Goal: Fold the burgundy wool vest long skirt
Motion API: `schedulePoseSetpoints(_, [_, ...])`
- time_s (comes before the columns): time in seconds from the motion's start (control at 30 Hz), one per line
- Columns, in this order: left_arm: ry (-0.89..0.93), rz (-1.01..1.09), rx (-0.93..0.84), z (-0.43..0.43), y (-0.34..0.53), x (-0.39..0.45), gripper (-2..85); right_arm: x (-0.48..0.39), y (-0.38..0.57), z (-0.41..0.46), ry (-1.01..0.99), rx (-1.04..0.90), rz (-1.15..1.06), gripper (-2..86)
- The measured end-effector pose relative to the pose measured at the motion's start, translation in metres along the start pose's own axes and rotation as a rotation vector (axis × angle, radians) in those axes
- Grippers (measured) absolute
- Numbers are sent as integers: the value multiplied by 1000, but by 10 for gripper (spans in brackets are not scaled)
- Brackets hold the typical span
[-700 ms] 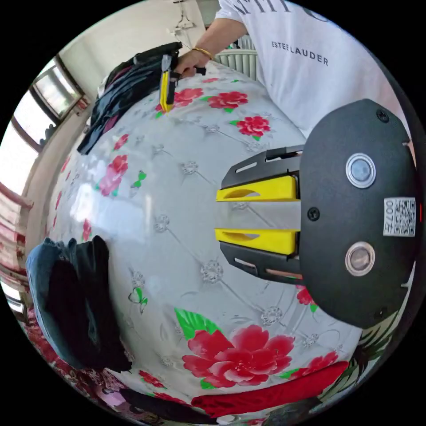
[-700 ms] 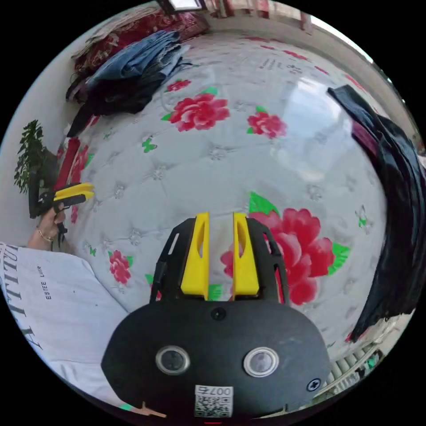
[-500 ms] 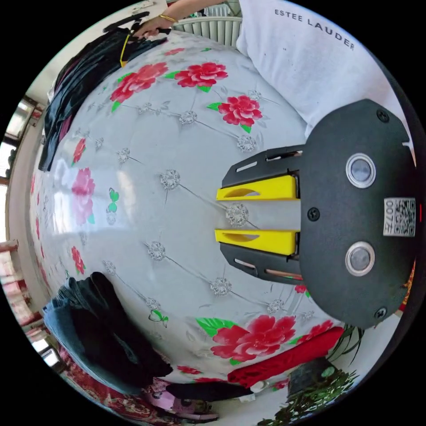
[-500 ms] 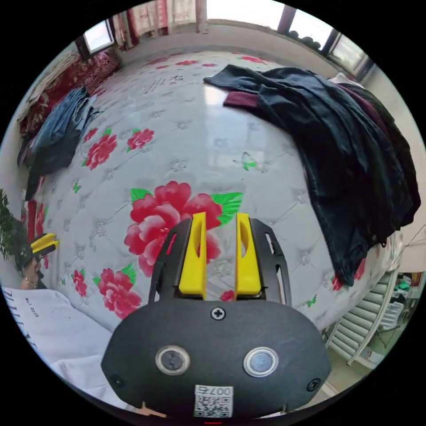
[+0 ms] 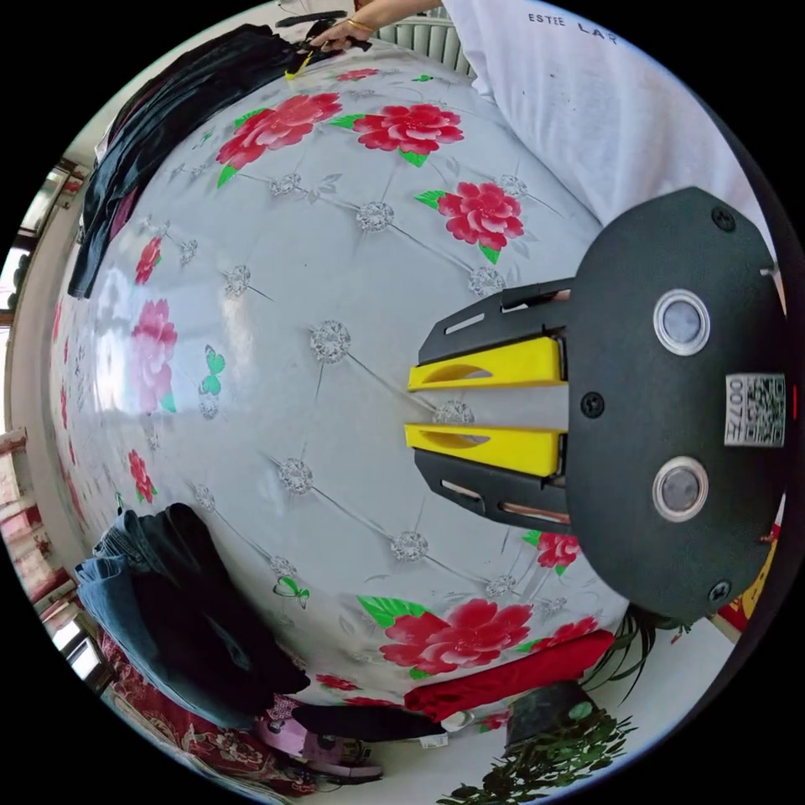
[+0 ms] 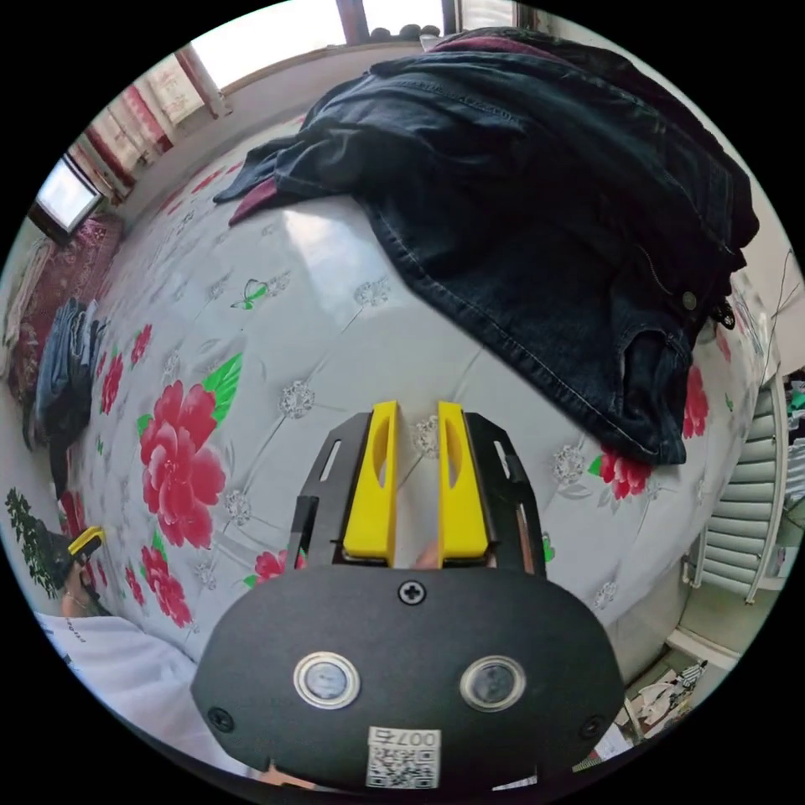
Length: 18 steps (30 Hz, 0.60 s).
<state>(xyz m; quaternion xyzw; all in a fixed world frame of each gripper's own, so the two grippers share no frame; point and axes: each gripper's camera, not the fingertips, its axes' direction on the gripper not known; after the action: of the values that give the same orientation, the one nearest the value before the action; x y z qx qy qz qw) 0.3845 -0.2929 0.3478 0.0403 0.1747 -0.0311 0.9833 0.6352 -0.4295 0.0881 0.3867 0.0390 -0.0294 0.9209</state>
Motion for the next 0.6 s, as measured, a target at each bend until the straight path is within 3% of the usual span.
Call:
schedulePoseSetpoints(0.17, [-14, -63, -11, 2, -9, 8, 54, 10, -23, -12, -116, -50, -63, 69])
schedulePoseSetpoints(0.27, [-23, -87, -23, 2, -15, 13, 50, 25, -75, -71, -69, 213, -68, 73])
schedulePoseSetpoints(0.33, [-22, -108, -44, 2, -21, 15, 47, 25, -131, -116, 92, 387, -122, 76])
schedulePoseSetpoints(0.43, [-12, -141, -71, 1, -29, 14, 45, 30, -207, -149, 269, 497, -118, 84])
schedulePoseSetpoints(0.6, [-18, -186, -87, -1, -35, 15, 43, 62, -303, -131, 268, 384, 7, 77])
